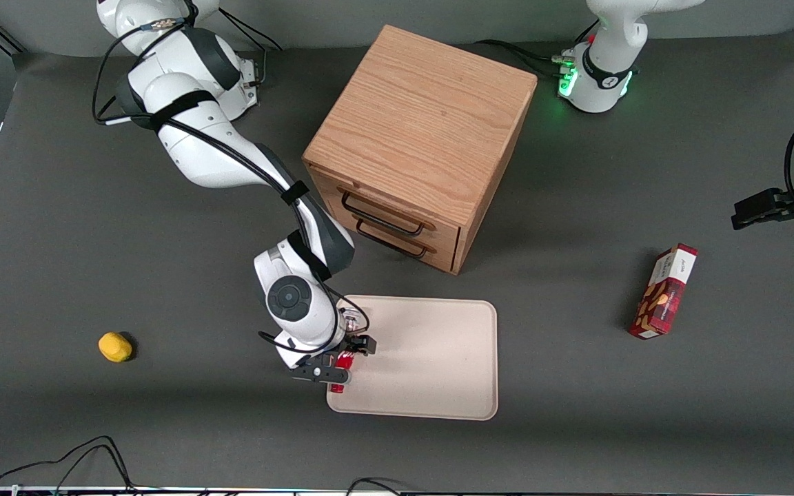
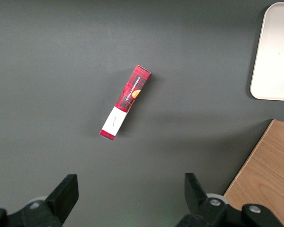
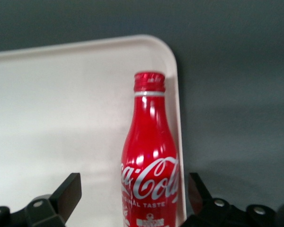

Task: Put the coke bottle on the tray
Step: 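Open the right gripper to release the bottle on the tray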

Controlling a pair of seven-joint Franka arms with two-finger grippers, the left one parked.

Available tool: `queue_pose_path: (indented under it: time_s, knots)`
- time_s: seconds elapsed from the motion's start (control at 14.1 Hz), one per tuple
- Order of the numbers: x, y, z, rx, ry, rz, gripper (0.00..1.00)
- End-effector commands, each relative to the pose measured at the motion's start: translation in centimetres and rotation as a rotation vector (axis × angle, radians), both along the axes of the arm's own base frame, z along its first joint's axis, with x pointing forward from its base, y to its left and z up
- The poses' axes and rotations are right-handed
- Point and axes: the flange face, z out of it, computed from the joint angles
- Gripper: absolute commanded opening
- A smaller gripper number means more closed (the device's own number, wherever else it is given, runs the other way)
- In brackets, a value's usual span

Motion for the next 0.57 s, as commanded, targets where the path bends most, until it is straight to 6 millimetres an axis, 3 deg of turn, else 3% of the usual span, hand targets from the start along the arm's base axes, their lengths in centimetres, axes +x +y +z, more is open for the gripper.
queue_pose_path:
  time_s: [0.0,0.28,0.5]
  knots:
    - [0.3,-1.7,5.6,-0.032,0.026,0.013,1.00]
    - [-1.4,-5.9,13.4,-0.079,0.107,-0.019,1.00]
    - [-4.7,-10.2,17.0,-0.120,0.151,-0.037,1.00]
